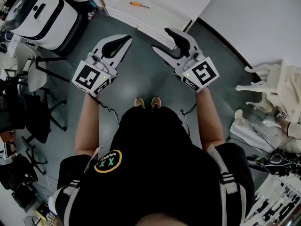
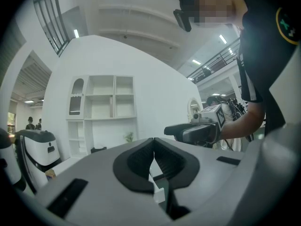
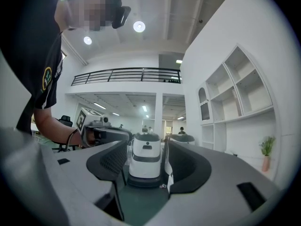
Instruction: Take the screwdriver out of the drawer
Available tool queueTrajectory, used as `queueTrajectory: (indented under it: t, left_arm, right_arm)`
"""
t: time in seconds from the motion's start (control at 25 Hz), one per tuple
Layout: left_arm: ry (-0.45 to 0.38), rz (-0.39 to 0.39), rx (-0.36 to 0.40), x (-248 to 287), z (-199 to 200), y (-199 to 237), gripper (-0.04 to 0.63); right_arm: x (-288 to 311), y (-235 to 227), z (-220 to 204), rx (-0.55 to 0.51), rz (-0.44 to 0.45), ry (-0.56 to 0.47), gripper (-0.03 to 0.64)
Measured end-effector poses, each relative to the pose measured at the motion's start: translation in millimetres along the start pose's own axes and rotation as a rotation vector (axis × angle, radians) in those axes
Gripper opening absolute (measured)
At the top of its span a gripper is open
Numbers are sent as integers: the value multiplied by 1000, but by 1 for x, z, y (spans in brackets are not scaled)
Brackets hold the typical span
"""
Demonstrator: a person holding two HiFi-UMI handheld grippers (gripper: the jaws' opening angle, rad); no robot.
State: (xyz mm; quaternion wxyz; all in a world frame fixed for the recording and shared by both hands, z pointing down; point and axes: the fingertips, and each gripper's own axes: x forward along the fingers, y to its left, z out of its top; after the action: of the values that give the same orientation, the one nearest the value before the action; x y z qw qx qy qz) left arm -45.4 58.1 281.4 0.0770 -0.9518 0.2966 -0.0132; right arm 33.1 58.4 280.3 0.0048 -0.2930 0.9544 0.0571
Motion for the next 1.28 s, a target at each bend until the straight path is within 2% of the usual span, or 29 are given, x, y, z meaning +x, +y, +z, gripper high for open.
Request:
queueTrajectory:
  t: [0.56, 0.64, 1.28]
  left_arm:
    - [3, 6, 1, -1, -1, -1, 20]
    - [5, 7, -1, -1, -2, -1, 20]
    - [8, 30, 9, 12, 1, 2, 20]
  right_arm:
    - [7, 3, -9, 26, 13, 30, 564]
    - [8, 5, -12, 29, 21, 36, 581]
    - [5, -9, -14, 30, 30, 39, 583]
